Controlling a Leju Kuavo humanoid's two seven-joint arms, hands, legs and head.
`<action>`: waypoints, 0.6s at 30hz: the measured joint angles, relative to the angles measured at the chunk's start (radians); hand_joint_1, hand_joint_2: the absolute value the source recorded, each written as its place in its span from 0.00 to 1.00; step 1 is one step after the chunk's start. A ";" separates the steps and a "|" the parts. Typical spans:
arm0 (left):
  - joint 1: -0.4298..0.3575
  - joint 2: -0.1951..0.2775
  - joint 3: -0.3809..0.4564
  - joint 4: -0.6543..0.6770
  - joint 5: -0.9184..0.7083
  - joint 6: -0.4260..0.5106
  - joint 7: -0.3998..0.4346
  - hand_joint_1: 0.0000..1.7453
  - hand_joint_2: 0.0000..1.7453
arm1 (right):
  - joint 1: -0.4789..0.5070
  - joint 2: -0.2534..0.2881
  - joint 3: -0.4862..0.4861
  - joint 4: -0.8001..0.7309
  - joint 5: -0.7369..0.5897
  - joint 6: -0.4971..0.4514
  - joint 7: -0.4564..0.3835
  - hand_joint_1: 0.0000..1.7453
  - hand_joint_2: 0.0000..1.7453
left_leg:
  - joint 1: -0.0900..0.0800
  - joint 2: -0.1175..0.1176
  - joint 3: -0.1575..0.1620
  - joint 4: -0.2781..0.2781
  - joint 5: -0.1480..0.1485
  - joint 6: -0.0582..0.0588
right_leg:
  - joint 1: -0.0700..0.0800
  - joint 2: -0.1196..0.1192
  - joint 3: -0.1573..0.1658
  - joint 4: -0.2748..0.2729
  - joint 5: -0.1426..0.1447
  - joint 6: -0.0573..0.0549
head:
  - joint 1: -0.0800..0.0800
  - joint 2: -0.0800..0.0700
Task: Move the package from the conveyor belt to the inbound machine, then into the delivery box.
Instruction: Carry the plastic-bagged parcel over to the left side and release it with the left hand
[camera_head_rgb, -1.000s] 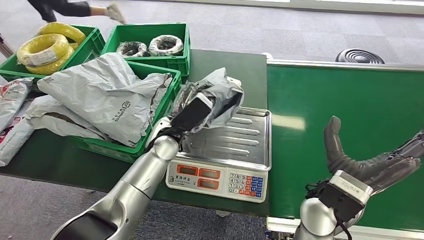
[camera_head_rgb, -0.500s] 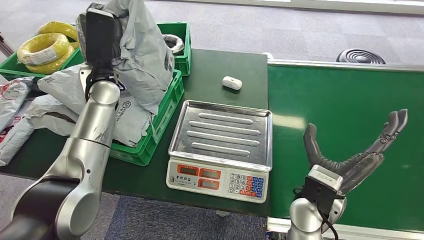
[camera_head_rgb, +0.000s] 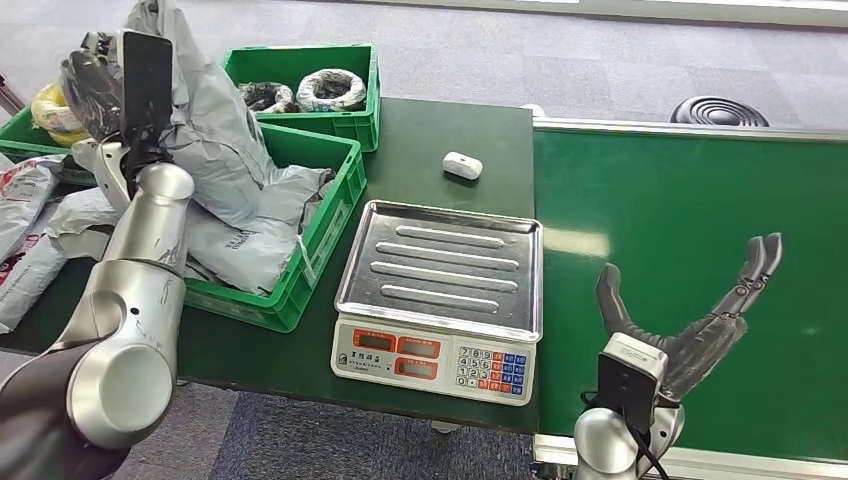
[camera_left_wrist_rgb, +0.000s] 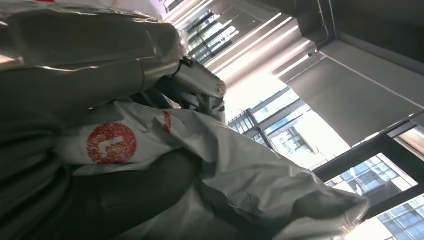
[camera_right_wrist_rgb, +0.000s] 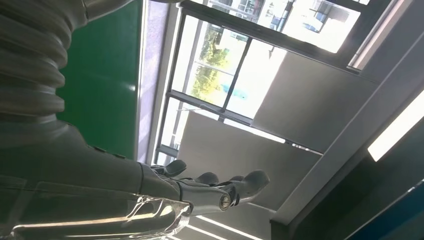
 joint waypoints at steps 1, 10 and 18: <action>0.004 -0.005 0.061 -0.001 -0.045 0.001 -0.016 0.51 1.00 | 0.001 0.000 0.000 0.001 0.002 0.000 0.003 0.00 1.00 | 0.000 0.000 0.000 0.000 0.000 0.000 | 0.000 0.000 0.000 0.000 0.000 0.000 | 0.000 0.000; 0.096 -0.027 0.411 0.114 -0.293 0.004 0.064 0.00 0.00 | 0.003 0.000 -0.002 0.008 -0.002 0.000 0.005 0.00 1.00 | 0.000 -0.001 0.000 0.000 0.000 0.000 | 0.000 -0.001 0.001 0.000 0.000 0.000 | 0.000 0.000; 0.209 -0.042 0.533 0.236 -0.136 0.002 -0.017 0.00 0.00 | 0.009 0.000 0.010 0.015 0.025 0.000 0.015 0.00 1.00 | -0.001 -0.002 0.002 0.000 -0.001 0.000 | -0.001 -0.001 0.003 -0.001 0.000 0.000 | 0.000 0.000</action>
